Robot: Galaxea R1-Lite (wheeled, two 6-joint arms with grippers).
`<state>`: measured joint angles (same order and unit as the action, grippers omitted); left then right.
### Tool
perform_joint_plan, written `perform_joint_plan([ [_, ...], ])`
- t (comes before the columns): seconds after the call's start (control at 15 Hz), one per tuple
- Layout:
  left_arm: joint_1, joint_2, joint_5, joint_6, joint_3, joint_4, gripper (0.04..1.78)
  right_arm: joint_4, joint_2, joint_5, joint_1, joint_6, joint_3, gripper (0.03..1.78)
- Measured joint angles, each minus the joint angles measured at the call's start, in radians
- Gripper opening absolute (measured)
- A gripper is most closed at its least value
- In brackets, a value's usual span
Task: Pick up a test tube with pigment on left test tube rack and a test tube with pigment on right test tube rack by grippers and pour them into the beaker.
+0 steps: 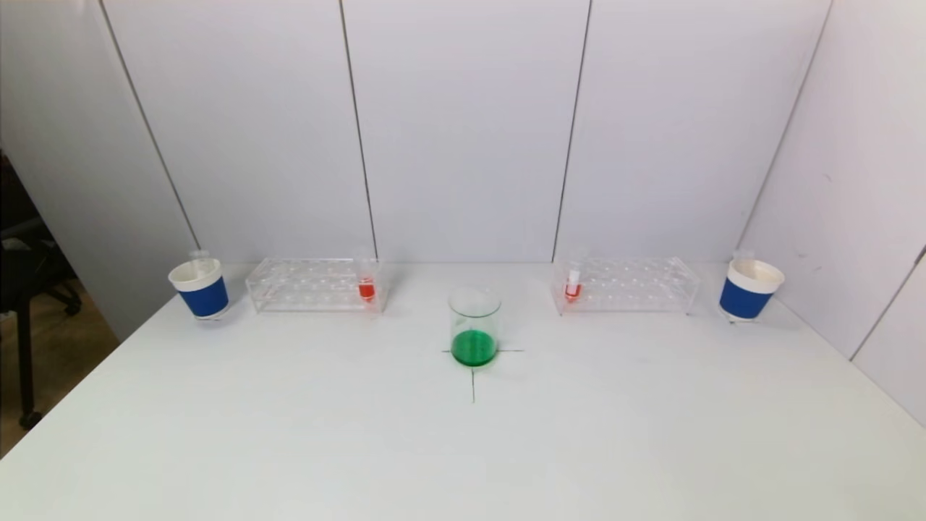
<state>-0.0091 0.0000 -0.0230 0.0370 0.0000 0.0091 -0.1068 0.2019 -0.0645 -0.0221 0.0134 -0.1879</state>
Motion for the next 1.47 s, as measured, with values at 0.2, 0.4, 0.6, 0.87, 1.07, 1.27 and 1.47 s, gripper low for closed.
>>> perform_joint_plan([
  [0.2,0.0,0.0,0.0,0.0,0.0,0.0,1.76,-0.003,-0.116,0.048,0.011,0.044,0.035,1.77],
  [0.4,0.0,0.0,0.0,0.0,0.0,0.0,1.76,0.031,-0.181,0.078,0.014,0.048,0.062,1.77],
  [0.6,0.0,0.0,0.0,0.0,0.0,0.0,1.76,0.089,-0.2,0.076,0.015,0.052,0.118,1.77],
  [0.87,0.0,0.0,0.0,0.0,0.0,0.0,1.76,0.25,-0.204,0.076,0.015,0.131,0.178,1.77],
  [1.07,0.0,0.0,0.0,0.0,0.0,0.0,1.76,0.255,-0.204,0.062,0.015,0.14,0.187,1.77],
  [1.27,0.0,0.0,0.0,-0.001,0.0,0.0,1.76,0.167,-0.204,0.067,0.015,0.131,0.188,1.77],
  [1.47,0.0,0.0,0.0,0.0,0.0,0.0,1.76,0.109,-0.204,0.065,0.015,0.04,0.188,1.77],
])
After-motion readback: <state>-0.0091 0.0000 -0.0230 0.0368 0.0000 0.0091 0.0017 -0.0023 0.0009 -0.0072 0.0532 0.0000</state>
